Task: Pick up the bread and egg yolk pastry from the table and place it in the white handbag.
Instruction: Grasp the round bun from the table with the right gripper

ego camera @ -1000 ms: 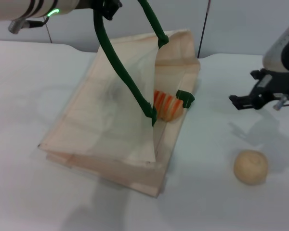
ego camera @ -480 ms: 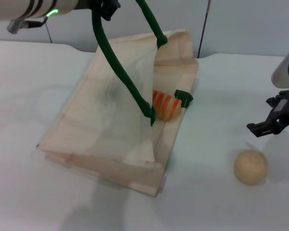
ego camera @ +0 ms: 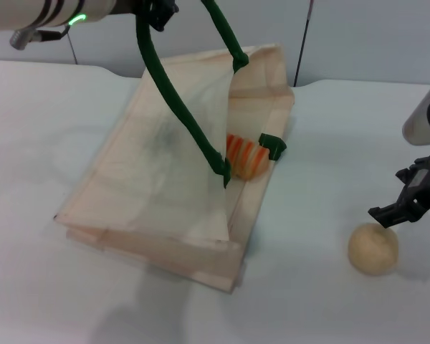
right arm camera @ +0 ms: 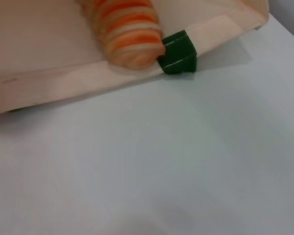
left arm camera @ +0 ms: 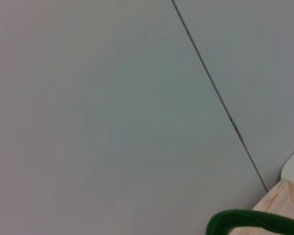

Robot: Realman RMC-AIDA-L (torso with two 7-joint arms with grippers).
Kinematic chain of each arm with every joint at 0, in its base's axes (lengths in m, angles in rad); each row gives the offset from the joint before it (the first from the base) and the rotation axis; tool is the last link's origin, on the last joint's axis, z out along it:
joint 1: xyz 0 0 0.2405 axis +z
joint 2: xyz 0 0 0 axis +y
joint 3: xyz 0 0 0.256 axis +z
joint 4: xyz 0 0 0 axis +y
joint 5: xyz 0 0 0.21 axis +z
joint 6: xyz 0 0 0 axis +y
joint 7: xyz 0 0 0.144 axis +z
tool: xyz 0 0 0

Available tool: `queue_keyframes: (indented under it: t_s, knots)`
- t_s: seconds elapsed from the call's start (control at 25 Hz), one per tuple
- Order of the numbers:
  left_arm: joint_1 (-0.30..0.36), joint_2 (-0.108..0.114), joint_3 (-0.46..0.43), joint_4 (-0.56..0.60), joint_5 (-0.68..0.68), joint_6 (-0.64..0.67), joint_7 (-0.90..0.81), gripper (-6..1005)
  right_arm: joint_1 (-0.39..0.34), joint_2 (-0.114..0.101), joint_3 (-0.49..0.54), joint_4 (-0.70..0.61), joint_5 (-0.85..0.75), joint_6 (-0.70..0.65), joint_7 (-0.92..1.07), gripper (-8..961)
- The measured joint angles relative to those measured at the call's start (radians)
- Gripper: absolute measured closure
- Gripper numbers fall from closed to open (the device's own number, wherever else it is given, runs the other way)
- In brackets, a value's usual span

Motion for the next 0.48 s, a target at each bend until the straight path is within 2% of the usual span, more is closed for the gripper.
queue_keyframes:
  t_s: [0.48]
  knots:
    - [-0.004, 0.001, 0.001, 0.000, 0.001, -0.006, 0.001, 850, 0.000, 0.001, -0.004, -0.054, 0.010, -0.120, 0.016, 90]
